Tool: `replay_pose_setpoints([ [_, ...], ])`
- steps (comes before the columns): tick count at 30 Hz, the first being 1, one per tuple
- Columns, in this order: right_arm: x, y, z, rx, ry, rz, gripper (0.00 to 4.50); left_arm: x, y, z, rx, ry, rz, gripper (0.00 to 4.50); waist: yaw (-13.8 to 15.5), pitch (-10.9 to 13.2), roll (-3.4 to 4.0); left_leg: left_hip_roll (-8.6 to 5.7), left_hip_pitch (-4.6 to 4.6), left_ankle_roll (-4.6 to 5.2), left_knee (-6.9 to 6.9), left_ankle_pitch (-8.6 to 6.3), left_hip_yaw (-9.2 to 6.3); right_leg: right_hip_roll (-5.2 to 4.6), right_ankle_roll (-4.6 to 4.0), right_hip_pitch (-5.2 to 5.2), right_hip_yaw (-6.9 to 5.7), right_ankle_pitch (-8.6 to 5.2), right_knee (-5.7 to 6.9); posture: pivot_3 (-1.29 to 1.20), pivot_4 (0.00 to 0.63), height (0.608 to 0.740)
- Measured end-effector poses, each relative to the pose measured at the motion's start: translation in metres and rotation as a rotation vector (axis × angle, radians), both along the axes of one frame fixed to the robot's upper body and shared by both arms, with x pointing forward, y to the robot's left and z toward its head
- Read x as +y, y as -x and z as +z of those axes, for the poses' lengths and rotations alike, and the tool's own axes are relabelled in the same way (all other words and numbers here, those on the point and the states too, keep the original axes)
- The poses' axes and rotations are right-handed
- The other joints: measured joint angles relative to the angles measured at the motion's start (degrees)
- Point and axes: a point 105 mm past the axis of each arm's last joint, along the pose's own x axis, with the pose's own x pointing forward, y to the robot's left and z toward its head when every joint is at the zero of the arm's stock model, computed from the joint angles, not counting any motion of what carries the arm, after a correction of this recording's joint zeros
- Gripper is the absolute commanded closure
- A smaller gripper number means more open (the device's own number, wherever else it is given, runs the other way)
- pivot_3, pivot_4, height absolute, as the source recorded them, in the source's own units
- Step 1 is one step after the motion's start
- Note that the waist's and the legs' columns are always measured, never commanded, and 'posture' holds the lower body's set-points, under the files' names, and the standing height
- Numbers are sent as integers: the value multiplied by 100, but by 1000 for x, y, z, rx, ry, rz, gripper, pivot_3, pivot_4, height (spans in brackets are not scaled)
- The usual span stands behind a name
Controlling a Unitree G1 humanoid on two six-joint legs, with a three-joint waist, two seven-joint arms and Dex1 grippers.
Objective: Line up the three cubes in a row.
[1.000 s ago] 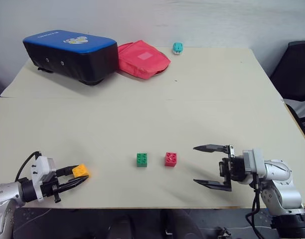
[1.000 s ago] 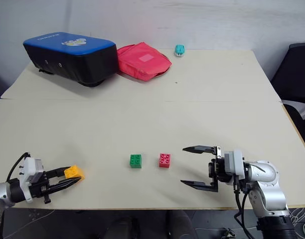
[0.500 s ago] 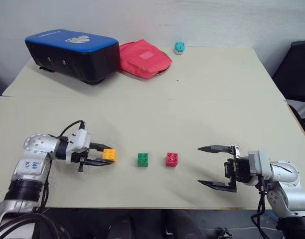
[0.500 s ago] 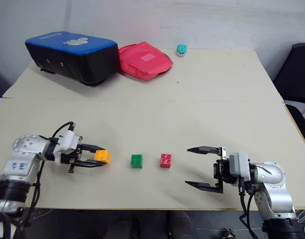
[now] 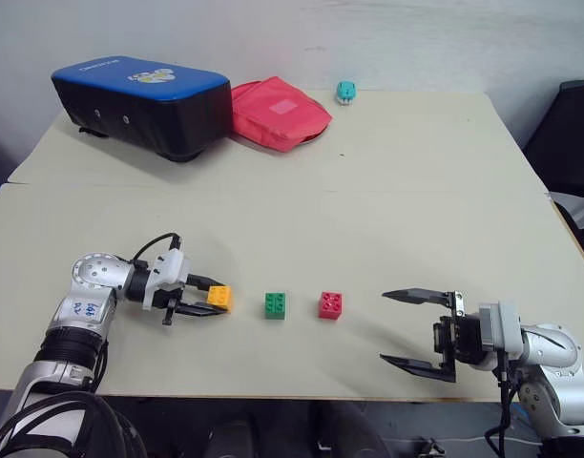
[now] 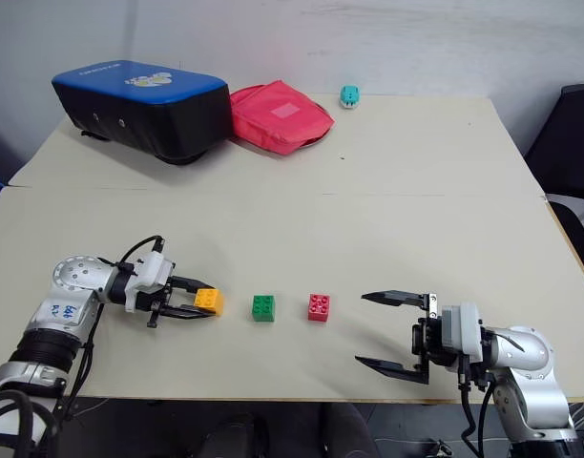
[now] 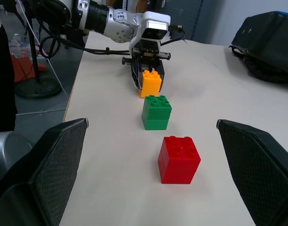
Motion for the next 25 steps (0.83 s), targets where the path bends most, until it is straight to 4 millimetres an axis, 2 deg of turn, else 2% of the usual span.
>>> replay_pose_setpoints([
  [2,0,0,0,-3,1,0,0,0,1,0,10,-2,-3,2995,-2,0,0,0,0,0,0,0,0,0,0,0,1,0,0,0,150,740],
  [4,0,-1,1,-7,4,-1,0,2,2,0,27,-10,-2,2264,-11,0,0,0,1,0,0,0,0,0,0,0,1,0,0,0,150,740],
  [10,0,-6,4,-37,7,2,0,18,12,-2,49,-39,37,559,-23,0,-1,3,1,0,-1,0,0,1,0,-1,1,0,1,0,150,740],
  [14,-3,-8,3,-31,16,8,0,49,24,11,4,-75,115,559,-33,0,0,4,1,0,-5,0,-1,-1,-1,-2,0,0,-1,0,150,740],
  [19,-21,-10,10,-40,83,-1,0,82,49,24,-80,-145,200,559,-30,1,0,0,1,9,-5,-4,-2,-15,-1,0,-3,0,-4,0,150,740],
  [22,-31,-15,18,-60,119,-8,0,92,57,40,-108,-149,247,559,-15,2,0,0,2,38,-7,-20,-6,-16,-1,3,-8,-1,-4,0,150,740],
  [25,-33,-20,22,-66,122,-5,0,88,57,55,-148,-142,255,559,8,2,1,-3,3,38,-7,-20,-8,-18,-2,6,-11,-1,-4,0,150,740],
])
